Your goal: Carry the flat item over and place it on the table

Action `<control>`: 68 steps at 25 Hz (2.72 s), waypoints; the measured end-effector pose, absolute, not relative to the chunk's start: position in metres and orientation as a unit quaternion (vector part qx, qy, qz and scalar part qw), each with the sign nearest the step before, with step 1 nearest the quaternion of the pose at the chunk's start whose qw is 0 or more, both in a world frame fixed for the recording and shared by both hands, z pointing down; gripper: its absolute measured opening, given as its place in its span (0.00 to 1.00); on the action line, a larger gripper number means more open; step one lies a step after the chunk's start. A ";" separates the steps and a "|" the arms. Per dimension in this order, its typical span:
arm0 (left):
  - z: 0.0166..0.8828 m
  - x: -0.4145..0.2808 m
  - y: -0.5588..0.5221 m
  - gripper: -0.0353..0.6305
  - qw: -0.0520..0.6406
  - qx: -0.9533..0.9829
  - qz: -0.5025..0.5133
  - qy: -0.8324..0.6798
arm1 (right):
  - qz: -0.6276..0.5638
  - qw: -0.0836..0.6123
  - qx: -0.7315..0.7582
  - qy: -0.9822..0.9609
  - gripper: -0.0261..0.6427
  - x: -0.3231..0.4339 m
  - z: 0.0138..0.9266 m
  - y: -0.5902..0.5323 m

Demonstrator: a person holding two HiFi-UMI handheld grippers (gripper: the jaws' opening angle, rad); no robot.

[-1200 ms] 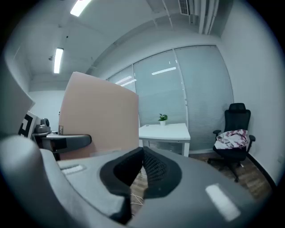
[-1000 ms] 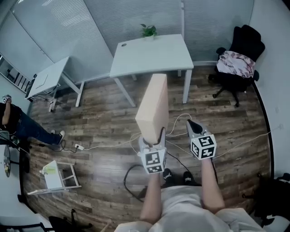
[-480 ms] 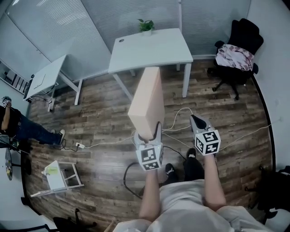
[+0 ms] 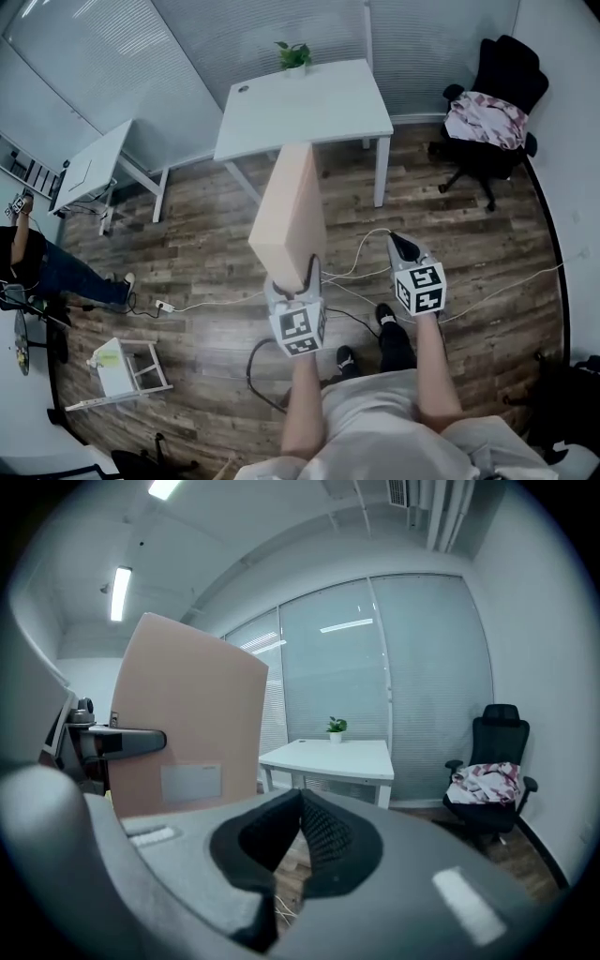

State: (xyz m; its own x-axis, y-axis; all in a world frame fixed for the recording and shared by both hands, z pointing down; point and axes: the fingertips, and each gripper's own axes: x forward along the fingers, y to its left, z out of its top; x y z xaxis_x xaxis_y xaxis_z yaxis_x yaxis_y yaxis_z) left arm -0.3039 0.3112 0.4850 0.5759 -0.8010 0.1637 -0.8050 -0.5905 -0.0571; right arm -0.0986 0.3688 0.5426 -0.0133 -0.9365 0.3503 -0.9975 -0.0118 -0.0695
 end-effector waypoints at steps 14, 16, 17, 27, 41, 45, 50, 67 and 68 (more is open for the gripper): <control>0.485 -0.159 0.250 0.47 0.022 0.869 0.091 -0.486 | 0.138 0.065 0.671 -0.725 0.04 0.030 0.525 0.295; 0.486 -0.146 0.245 0.47 0.018 0.866 0.094 -0.491 | 0.146 0.066 0.675 -0.720 0.04 0.048 0.526 0.289; 0.485 -0.141 0.243 0.47 0.020 0.865 0.096 -0.492 | 0.148 0.068 0.675 -0.720 0.04 0.055 0.527 0.287; 0.482 -0.122 0.229 0.47 0.008 0.836 0.099 -0.539 | 0.157 0.051 0.655 -0.738 0.04 0.102 0.530 0.264; 0.483 -0.121 0.223 0.47 0.017 0.824 0.086 -0.560 | 0.149 0.048 0.650 -0.743 0.04 0.115 0.530 0.252; 0.482 -0.118 0.214 0.47 0.010 0.828 0.080 -0.554 | 0.146 0.049 0.656 -0.739 0.04 0.119 0.528 0.243; 0.484 -0.117 0.198 0.47 0.008 0.826 0.070 -0.559 | 0.164 0.031 0.651 -0.741 0.04 0.119 0.528 0.223; 0.491 -0.100 0.097 0.47 0.024 0.832 0.087 -0.547 | 0.166 0.032 0.652 -0.739 0.04 0.124 0.528 0.121; 0.491 -0.098 0.090 0.47 0.022 0.833 0.087 -0.546 | 0.165 0.032 0.654 -0.738 0.04 0.125 0.527 0.115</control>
State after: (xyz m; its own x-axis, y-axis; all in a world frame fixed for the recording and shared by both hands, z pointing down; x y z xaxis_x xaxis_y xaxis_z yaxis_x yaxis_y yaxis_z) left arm -0.0984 0.0897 0.4905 0.3876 -0.9060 0.1702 -0.9138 -0.4019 -0.0582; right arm 0.1255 0.1150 0.5270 -0.1434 -0.9540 0.2634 -0.9752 0.0908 -0.2021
